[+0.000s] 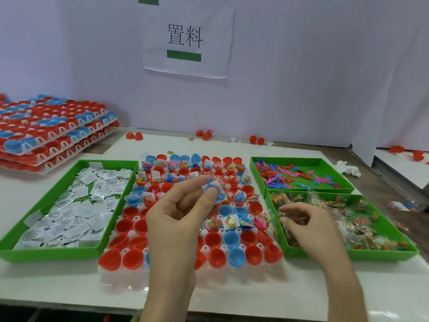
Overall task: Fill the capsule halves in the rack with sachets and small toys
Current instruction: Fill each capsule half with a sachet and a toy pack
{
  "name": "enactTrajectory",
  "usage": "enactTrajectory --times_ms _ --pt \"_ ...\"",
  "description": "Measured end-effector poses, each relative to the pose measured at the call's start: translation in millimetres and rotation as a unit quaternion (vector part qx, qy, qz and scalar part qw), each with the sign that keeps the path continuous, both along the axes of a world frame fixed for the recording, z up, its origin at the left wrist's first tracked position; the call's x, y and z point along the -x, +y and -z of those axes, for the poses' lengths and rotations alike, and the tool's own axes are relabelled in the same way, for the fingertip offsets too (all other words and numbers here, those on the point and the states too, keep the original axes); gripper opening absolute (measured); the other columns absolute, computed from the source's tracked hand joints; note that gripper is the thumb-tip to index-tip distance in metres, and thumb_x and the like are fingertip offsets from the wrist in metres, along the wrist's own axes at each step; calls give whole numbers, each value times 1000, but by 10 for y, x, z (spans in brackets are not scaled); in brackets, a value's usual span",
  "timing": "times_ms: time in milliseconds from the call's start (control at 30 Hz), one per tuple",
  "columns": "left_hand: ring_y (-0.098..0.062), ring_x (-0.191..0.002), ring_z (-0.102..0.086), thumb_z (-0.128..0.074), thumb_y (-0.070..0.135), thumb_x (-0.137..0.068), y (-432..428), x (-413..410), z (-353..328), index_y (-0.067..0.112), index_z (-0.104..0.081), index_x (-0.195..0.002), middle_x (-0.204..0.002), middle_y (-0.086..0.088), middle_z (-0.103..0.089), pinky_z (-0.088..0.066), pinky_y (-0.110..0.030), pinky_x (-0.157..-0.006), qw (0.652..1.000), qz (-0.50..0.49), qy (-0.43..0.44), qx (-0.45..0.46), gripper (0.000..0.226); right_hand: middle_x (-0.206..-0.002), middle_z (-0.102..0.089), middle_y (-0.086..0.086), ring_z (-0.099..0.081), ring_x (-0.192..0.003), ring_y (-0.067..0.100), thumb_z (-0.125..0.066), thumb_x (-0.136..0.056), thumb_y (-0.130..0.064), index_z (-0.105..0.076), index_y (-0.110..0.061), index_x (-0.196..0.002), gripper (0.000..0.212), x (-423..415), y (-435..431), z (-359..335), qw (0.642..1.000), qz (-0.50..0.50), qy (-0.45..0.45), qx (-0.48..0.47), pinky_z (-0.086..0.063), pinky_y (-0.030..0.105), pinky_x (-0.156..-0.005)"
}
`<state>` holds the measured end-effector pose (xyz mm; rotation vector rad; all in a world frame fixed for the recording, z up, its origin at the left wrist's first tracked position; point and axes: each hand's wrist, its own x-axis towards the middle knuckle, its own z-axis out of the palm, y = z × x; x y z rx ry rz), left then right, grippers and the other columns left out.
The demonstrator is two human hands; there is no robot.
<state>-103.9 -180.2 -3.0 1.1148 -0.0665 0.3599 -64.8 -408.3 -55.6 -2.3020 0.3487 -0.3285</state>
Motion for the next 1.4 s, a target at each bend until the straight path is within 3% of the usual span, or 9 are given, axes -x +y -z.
enactTrajectory --times_ms 167,367,667,867,1100,1400 --pt "-18 -83 -75 -77 33 -62 1 1 -4 26 -79 -92 -86 -6 -78 -58 -20 -69 1000 6 0 -18 31 -78 -72 -15 -67 -79 9 -76 -85 -11 -74 -34 -76 25 14 19 3 994 44 -85 -47 -58 42 -74" --pt "-14 -84 -75 -77 39 -60 -1 -6 -11 33 -79 -92 -86 -1 -78 -56 -15 -67 999 3 2 -41 33 -74 -72 -13 -65 -73 2 -75 -81 -1 -75 -26 -76 25 -10 22 1 977 81 -180 -79 -46 7 -62" --pt "-11 -81 -75 -76 36 -61 1 -5 -8 32 -78 -93 -84 1 -78 -55 -15 -66 999 7 7 -51 32 -70 -70 -17 -64 -70 -4 -72 -82 2 -72 -29 -73 32 -2 63 -42 964 79 -226 -117 -47 6 -62" --pt "-9 -82 -74 -76 38 -59 2 -11 -4 31 -79 -89 -85 2 -78 -55 -13 -66 998 11 16 -59 31 -70 -70 -12 -65 -67 4 -73 -85 -2 -71 -30 -74 31 26 80 -81 952 84 -258 -141 -48 9 -56" --pt "-11 -84 -75 -77 36 -57 -32 -2 4 25 -79 -88 -85 0 -78 -53 -11 -67 998 29 27 -53 33 -78 -74 -1 -72 -64 15 -66 -87 7 -72 -19 -84 27 152 492 -389 917 -56 -281 -277 -54 15 -62" --pt "-7 -77 -73 -77 28 -63 -23 44 -38 26 -78 -85 -79 3 -77 -51 -7 -62 997 19 16 -75 22 -85 -76 -4 -73 -77 10 -64 -88 5 -77 -20 -83 29 341 965 -594 902 -187 -235 -310 -55 17 -68"
